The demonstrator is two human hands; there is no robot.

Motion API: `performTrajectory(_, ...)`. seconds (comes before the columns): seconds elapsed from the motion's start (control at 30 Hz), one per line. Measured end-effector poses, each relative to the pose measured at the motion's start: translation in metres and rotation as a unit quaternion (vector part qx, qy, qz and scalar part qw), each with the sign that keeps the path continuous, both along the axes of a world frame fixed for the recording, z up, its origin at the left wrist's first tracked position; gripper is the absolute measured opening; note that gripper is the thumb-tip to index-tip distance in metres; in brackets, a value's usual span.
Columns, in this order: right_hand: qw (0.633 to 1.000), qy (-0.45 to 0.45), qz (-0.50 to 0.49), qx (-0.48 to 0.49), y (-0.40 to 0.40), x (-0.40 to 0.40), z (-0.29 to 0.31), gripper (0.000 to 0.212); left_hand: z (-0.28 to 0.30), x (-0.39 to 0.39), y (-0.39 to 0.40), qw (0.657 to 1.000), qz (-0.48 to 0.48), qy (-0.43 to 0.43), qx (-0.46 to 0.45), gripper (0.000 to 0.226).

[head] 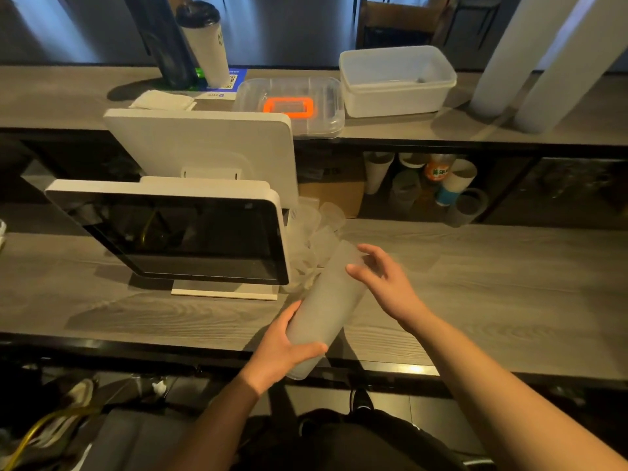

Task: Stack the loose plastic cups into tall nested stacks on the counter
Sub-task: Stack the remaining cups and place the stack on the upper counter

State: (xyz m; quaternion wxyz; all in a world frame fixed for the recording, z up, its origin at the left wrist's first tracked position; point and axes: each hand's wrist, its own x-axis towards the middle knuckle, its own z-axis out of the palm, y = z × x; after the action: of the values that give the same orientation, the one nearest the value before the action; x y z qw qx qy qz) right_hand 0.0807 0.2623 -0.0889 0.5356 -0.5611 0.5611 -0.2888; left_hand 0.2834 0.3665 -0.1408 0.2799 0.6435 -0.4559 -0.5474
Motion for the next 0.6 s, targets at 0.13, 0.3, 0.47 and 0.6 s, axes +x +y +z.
performTrajectory(0.13, 1.000, 0.011, 0.017, -0.017, 0.002, -0.004, 0.001, 0.050, 0.000, 0.000, -0.001, 1.000, -0.002, 0.010, -0.001, 0.090)
performTrajectory(0.3, 0.999, 0.013, 0.037, -0.021, -0.002, -0.009, -0.004, 0.044, 0.001, 0.000, -0.001, 1.000, -0.008, 0.010, -0.002, 0.107)
performTrajectory(0.47, 0.992, 0.037, 0.118, 0.019, -0.004, -0.002, -0.002, 0.057, 0.000, 0.000, -0.003, 1.000, -0.005, 0.024, 0.004, 0.107)
performTrajectory(0.6, 0.986, -0.005, 0.151, 0.063, 0.000, 0.009, -0.010, 0.067, -0.005, 0.007, -0.004, 0.999, 0.018, 0.040, 0.015, 0.111)
